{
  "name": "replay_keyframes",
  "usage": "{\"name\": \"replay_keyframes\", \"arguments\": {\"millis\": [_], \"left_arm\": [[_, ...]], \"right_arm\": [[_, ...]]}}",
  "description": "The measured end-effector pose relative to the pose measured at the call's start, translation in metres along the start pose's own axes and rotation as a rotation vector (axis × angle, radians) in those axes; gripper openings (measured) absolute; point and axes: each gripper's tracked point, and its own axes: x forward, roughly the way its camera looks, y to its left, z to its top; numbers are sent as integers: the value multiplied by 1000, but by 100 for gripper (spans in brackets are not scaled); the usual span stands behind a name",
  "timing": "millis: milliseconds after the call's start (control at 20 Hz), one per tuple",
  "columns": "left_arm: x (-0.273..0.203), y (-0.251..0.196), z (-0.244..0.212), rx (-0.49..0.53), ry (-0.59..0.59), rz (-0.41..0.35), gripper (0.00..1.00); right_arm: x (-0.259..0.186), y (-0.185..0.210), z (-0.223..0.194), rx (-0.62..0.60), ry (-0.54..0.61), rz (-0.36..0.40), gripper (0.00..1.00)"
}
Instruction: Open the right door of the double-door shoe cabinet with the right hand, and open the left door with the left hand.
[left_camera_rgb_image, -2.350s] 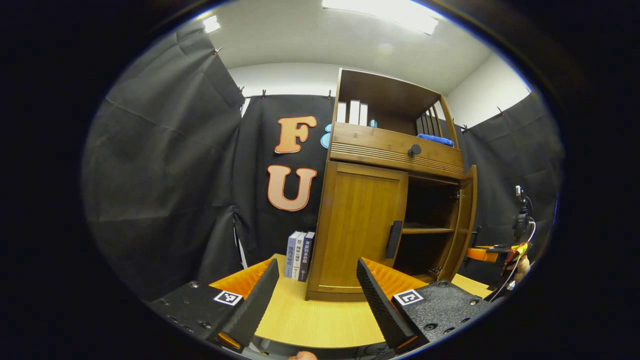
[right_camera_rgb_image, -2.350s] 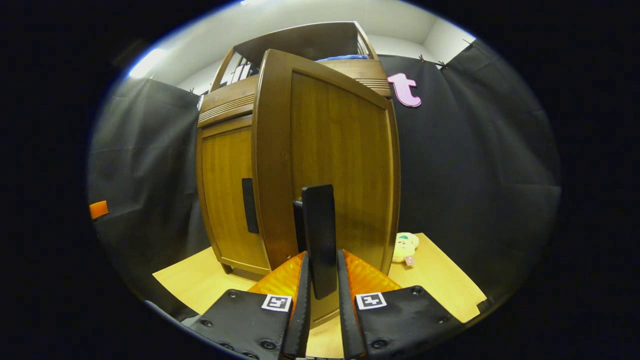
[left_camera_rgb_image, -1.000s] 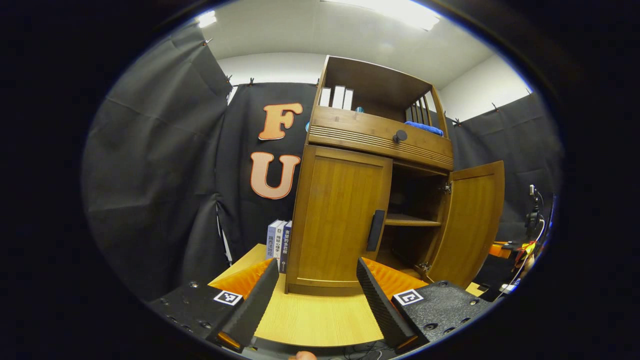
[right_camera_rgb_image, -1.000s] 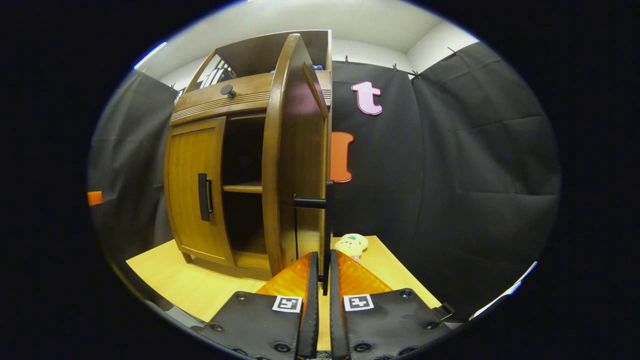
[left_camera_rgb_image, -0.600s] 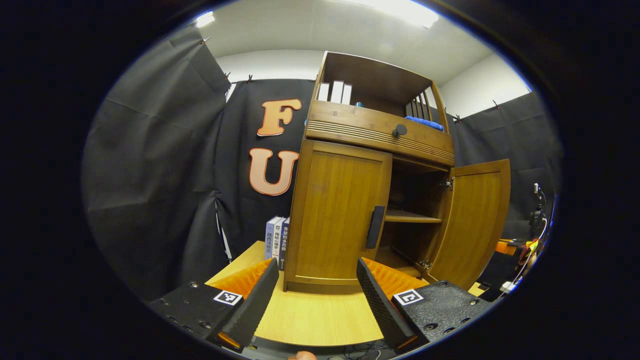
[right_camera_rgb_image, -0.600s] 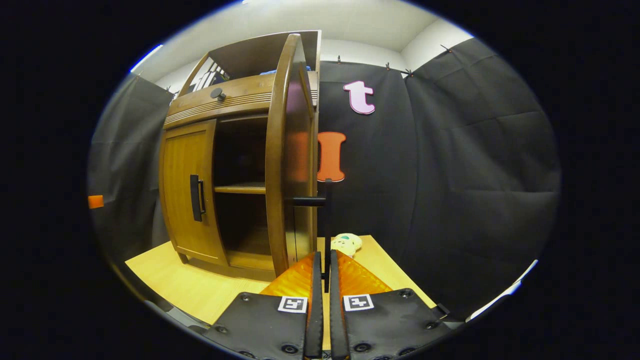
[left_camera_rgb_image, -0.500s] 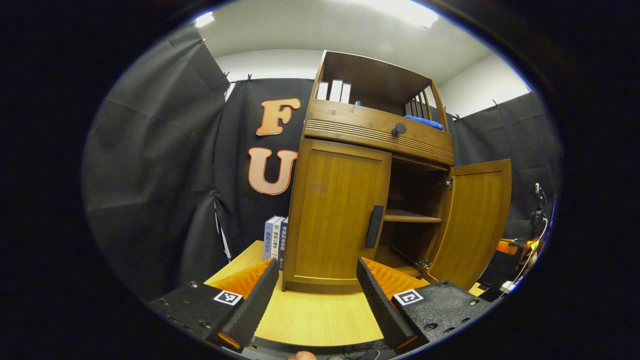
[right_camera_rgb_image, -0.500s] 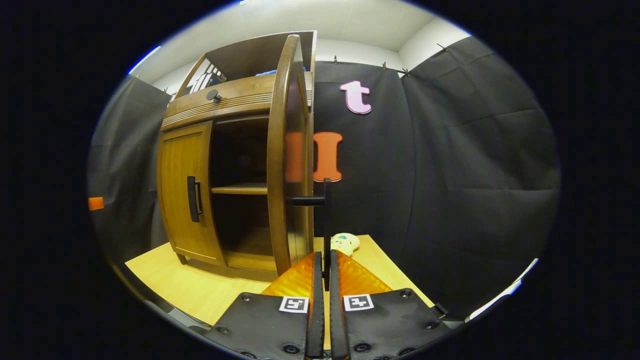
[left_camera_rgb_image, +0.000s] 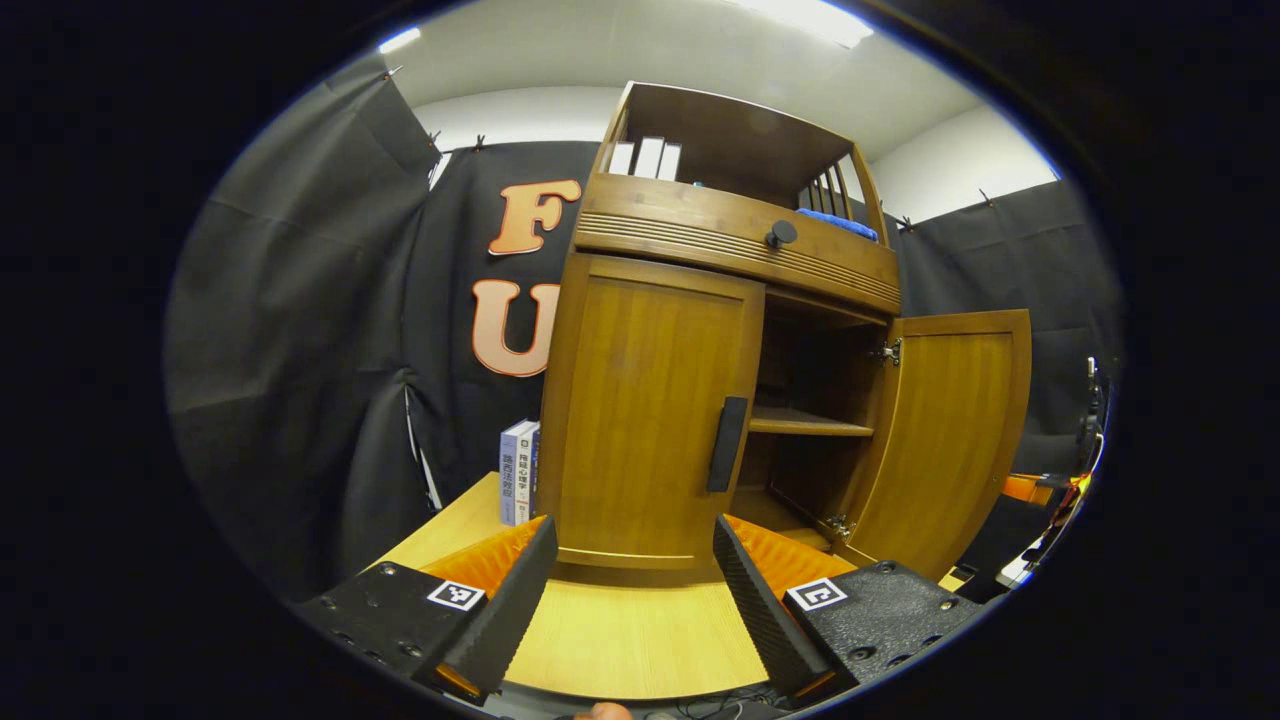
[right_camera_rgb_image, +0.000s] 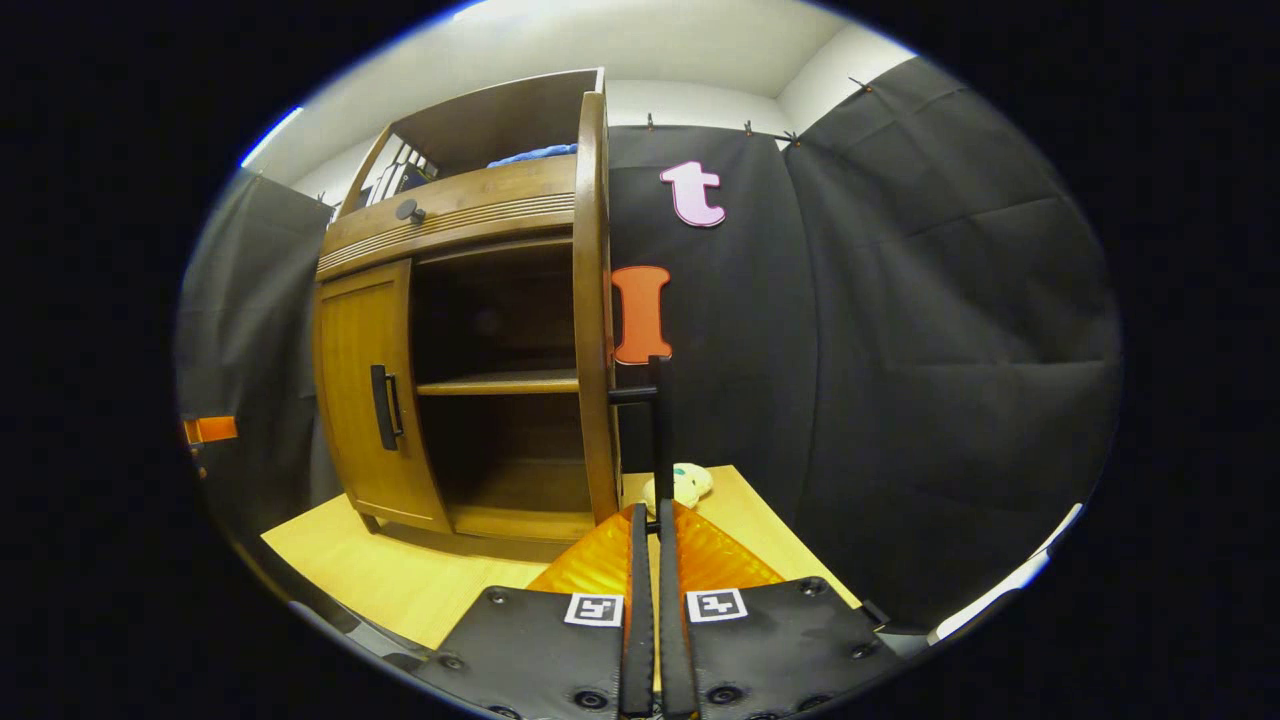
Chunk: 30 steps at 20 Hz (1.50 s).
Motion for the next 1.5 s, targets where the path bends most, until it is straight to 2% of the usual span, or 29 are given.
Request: {"name": "replay_keyframes", "arguments": {"millis": [150, 200, 250, 350, 400, 450, 500, 600, 650, 750, 850, 950, 1050, 1100, 1300, 1350, 1450, 1500], "left_arm": [[18, -17, -3, 1, -4, -27, 97], [24, -21, -3, 7, -4, -31, 95], [30, -24, -5, 13, -5, -34, 95], [45, -34, -6, 21, -3, -44, 95], [53, -39, -9, 23, 0, -52, 95], [61, -46, -13, 24, 5, -63, 92], [69, -54, -15, 27, 9, -78, 97], [85, -66, -17, 38, 12, -103, 92], [94, -73, -19, 45, 13, -110, 92], [111, -82, -21, 56, 14, -118, 92], [129, -89, -23, 66, 12, -122, 98], [146, -97, -26, 75, 16, -135, 98], [164, -104, -30, 85, 21, -141, 92], [171, -106, -31, 90, 23, -138, 95], [205, -107, -34, 75, 27, -108, 92], [212, -106, -34, 69, 23, -102, 92], [225, -105, -33, 72, 17, -86, 92], [232, -103, -33, 80, 14, -75, 92]], "right_arm": [[-7, -8, 5, -4, -19, -26, 10], [-8, -13, 8, 3, -27, -41, 10], [-9, -19, 11, 12, -37, -67, 22], [-11, -24, 16, 22, -51, -80, 21], [-11, -27, 17, 24, -56, -92, 29], [-12, -32, 18, 27, -58, -100, 31], [-10, -36, 18, 30, -56, -106, 30], [-8, -44, 16, 40, -49, -117, 29], [-7, -46, 15, 45, -46, -115, 50], [-5, -52, 16, 56, -42, -121, 52], [-3, -57, 18, 62, -48, -128, 49], [-4, -62, 22, 60, -63, -140, 64], [-3, -70, 24, 52, -73, -161, 77], [-1, -73, 25, 50, -77, -168, 83], [3, -81, 31, 42, -98, -187, 89], [3, -83, 31, 36, -103, -196, 98], [3, -88, 30, 22, -110, -211, 100], [4, -90, 30, 16, -110, -216, 98]]}}
